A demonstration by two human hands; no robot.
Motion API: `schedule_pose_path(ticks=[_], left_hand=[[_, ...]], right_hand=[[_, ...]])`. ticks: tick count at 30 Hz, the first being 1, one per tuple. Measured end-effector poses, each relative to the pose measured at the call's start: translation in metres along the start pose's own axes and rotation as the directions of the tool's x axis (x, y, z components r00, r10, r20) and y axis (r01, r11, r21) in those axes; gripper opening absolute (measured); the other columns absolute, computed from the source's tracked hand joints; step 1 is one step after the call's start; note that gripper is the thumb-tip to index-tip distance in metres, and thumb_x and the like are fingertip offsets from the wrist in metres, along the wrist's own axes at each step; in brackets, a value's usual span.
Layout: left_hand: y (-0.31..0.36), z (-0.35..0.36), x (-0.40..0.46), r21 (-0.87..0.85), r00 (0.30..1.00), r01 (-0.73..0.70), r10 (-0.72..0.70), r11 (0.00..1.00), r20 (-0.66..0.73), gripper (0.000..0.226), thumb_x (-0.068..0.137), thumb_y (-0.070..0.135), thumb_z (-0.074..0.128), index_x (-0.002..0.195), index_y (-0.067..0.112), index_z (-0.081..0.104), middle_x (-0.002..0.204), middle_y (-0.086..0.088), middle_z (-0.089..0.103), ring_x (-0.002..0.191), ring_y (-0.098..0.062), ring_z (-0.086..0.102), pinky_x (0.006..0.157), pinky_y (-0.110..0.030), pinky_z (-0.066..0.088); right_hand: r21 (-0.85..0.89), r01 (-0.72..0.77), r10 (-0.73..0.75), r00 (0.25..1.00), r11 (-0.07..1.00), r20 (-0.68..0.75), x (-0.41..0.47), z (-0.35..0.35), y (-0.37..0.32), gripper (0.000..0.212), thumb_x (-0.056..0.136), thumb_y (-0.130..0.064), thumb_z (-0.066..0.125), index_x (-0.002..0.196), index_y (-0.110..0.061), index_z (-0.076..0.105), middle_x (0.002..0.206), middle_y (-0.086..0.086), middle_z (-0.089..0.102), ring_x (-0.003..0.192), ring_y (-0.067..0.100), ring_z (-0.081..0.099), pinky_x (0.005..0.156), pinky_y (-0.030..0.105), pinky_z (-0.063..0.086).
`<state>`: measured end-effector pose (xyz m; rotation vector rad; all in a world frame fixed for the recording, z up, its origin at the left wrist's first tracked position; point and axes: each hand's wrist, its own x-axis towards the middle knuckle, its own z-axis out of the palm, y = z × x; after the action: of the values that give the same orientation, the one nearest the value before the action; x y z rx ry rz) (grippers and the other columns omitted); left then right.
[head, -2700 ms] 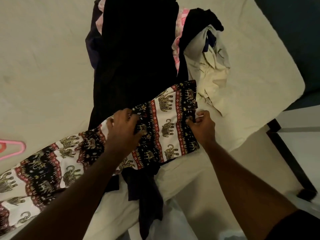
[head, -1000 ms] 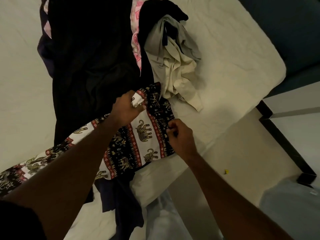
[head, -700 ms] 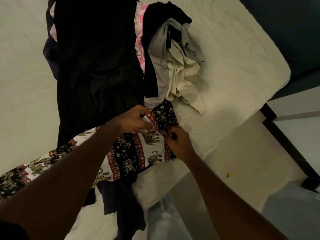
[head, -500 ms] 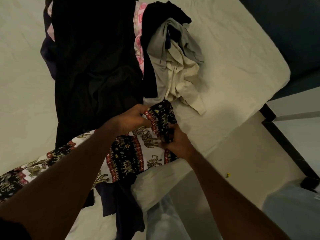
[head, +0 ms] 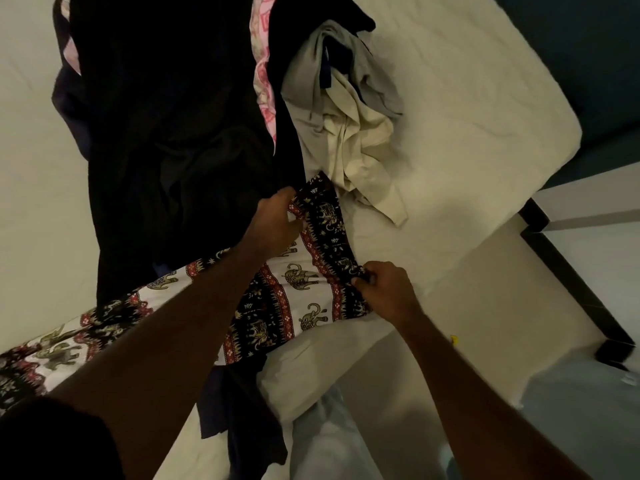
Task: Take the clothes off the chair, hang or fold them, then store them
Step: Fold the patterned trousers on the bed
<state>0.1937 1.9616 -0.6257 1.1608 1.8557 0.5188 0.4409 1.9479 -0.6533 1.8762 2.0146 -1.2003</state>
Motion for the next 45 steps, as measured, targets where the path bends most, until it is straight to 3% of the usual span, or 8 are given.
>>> schedule_pose_path(ticks=[5, 10, 19, 22, 28, 36, 40, 45], left_hand=[[-0.009, -0.003, 0.003, 0.180, 0.999, -0.018, 0.013, 0.984, 0.033, 0.052, 0.089, 0.017, 0.074, 0.136, 0.008, 0.055, 0.128, -0.007, 0.051, 0.124, -0.023, 0.044, 0.098, -0.034, 0.040], [-0.009, -0.005, 0.007, 0.277, 0.996, -0.026, 0.000, 0.961, 0.094, 0.057, 0.087, 0.012, 0.075, 0.140, 0.014, 0.055, 0.132, -0.013, 0.058, 0.121, -0.032, 0.056, 0.103, -0.047, 0.048], [-0.016, -0.009, 0.014, 0.359, 0.983, -0.084, 0.019, 0.930, 0.182, 0.049, 0.098, 0.033, 0.060, 0.145, 0.026, 0.049, 0.141, -0.005, 0.057, 0.129, -0.031, 0.052, 0.110, -0.052, 0.040], [-0.016, -0.015, 0.016, 0.171, 0.990, -0.064, 0.040, 0.983, 0.139, 0.026, 0.102, 0.023, 0.056, 0.127, 0.015, 0.058, 0.117, -0.009, 0.066, 0.101, -0.026, 0.065, 0.085, -0.041, 0.055], [-0.009, -0.028, 0.024, 0.162, 0.989, -0.122, 0.133, 0.979, -0.059, 0.010, 0.104, 0.030, 0.053, 0.099, 0.021, 0.050, 0.087, -0.005, 0.063, 0.071, -0.022, 0.062, 0.062, -0.042, 0.056], [-0.002, -0.010, -0.003, 0.117, 0.988, -0.139, 0.146, 0.983, -0.051, 0.030, 0.090, 0.028, 0.073, 0.114, 0.021, 0.056, 0.108, 0.003, 0.057, 0.098, -0.016, 0.056, 0.085, -0.037, 0.054], [-0.039, -0.025, -0.047, 0.168, 0.928, -0.159, 0.205, 0.973, -0.310, 0.026, 0.092, 0.034, 0.070, 0.109, 0.016, 0.060, 0.107, 0.004, 0.051, 0.103, -0.012, 0.044, 0.088, -0.033, 0.037], [-0.140, -0.072, -0.124, 0.194, 0.916, 0.015, 0.064, 0.981, -0.396, 0.006, 0.097, 0.027, 0.056, 0.096, 0.022, 0.058, 0.098, -0.002, 0.057, 0.095, -0.023, 0.052, 0.081, -0.042, 0.043]], right_hand=[[0.088, 0.036, -0.018, 0.981, 0.995, -0.194, -0.018, 0.013, -0.009, 0.023, 0.094, -0.037, 0.066, 0.099, -0.016, 0.060, 0.094, 0.001, 0.059, 0.091, 0.022, 0.059, 0.075, 0.034, 0.044], [0.133, -0.114, 0.119, 0.992, 0.985, -0.035, -0.029, 0.017, -0.020, 0.064, 0.073, -0.041, 0.086, 0.124, -0.022, 0.051, 0.111, 0.000, 0.069, 0.098, 0.022, 0.066, 0.086, 0.042, 0.057], [0.506, -0.238, 0.188, 0.971, 0.829, 0.149, -0.014, 0.005, -0.021, 0.035, 0.077, -0.032, 0.079, 0.110, -0.023, 0.076, 0.099, -0.002, 0.078, 0.097, 0.019, 0.073, 0.093, 0.044, 0.058], [0.559, -0.213, 0.176, 0.977, 0.801, 0.121, -0.005, 0.008, -0.015, 0.024, 0.082, -0.033, 0.080, 0.104, -0.023, 0.075, 0.098, -0.001, 0.078, 0.096, 0.020, 0.074, 0.091, 0.050, 0.059], [0.290, 0.053, 0.005, 0.981, 0.956, -0.195, 0.006, -0.012, -0.015, 0.028, 0.093, -0.040, 0.071, 0.095, -0.012, 0.069, 0.084, -0.002, 0.072, 0.076, 0.012, 0.068, 0.070, 0.032, 0.055], [-0.185, -0.078, 0.040, 0.978, 0.980, -0.204, 0.010, -0.018, 0.006, 0.053, 0.081, -0.059, 0.076, 0.109, -0.019, 0.056, 0.105, 0.005, 0.067, 0.092, 0.024, 0.064, 0.078, 0.038, 0.053], [-0.356, 0.084, -0.229, 0.892, 0.931, -0.389, 0.010, -0.011, -0.029, 0.066, 0.073, -0.035, 0.082, 0.127, -0.017, 0.048, 0.126, 0.012, 0.053, 0.117, 0.034, 0.052, 0.093, 0.050, 0.044], [-0.509, 0.414, -0.603, 0.744, 0.754, -0.287, 0.015, 0.021, -0.093, 0.056, 0.077, -0.024, 0.071, 0.130, -0.019, 0.054, 0.139, 0.010, 0.052, 0.125, 0.032, 0.051, 0.093, 0.049, 0.043]])
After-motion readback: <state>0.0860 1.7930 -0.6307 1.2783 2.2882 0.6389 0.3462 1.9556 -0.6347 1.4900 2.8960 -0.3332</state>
